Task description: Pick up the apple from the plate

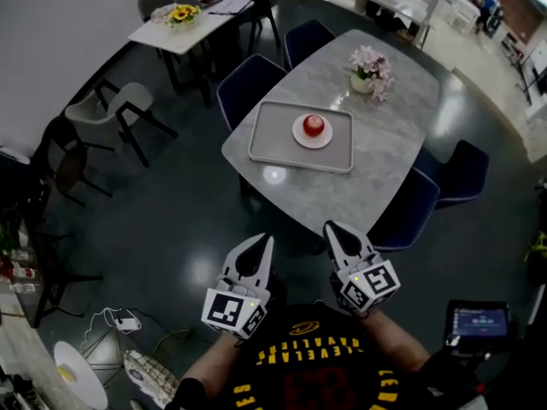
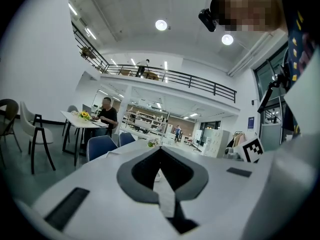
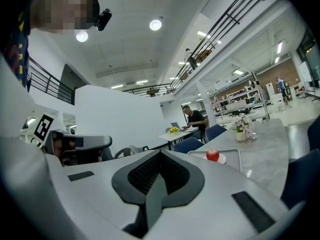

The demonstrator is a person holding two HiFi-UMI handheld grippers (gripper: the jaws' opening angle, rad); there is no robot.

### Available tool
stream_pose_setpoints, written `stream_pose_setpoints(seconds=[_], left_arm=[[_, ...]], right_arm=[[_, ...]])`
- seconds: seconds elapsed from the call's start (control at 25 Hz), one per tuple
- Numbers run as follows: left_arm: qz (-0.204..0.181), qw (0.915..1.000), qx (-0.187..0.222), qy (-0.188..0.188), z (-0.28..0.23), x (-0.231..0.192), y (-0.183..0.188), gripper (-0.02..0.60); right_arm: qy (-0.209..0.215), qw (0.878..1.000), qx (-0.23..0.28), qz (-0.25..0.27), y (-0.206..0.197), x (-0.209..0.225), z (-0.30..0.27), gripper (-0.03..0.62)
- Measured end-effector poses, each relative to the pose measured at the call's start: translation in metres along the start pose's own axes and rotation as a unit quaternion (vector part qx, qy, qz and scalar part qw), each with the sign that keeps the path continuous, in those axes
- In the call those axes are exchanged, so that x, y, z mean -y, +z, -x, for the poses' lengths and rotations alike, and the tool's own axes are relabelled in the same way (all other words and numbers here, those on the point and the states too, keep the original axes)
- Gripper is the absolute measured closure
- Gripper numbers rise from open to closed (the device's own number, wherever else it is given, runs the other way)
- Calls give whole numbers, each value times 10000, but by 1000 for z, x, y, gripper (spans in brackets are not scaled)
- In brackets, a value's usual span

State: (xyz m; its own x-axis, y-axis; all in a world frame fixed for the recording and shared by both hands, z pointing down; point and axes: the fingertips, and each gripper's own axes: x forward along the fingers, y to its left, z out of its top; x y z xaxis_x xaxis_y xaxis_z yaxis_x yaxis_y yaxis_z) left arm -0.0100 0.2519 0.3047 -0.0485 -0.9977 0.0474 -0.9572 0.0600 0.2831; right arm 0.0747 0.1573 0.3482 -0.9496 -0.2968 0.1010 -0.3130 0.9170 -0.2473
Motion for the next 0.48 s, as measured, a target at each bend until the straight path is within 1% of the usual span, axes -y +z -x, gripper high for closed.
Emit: stream_pose_setpoints(seconds=[0.16,0.24,0.36,0.48], left_arm=[[59,9998,49,-192,-15,-46,20,581],[72,9994,113,-305,-22,-63,29,581],[-10,9989,246,-406,-30,-84,41,581],[41,9985,340,-438,-40,-98,49,581]], right_arm=[[-354,9993,76,4,14,8,-41,588],[-603,9981,103,-55,20,18,-55,588],[-994,9948,141,-153,30,36,-65,588],[-1239,9921,166,-122,44,51,-70,588]])
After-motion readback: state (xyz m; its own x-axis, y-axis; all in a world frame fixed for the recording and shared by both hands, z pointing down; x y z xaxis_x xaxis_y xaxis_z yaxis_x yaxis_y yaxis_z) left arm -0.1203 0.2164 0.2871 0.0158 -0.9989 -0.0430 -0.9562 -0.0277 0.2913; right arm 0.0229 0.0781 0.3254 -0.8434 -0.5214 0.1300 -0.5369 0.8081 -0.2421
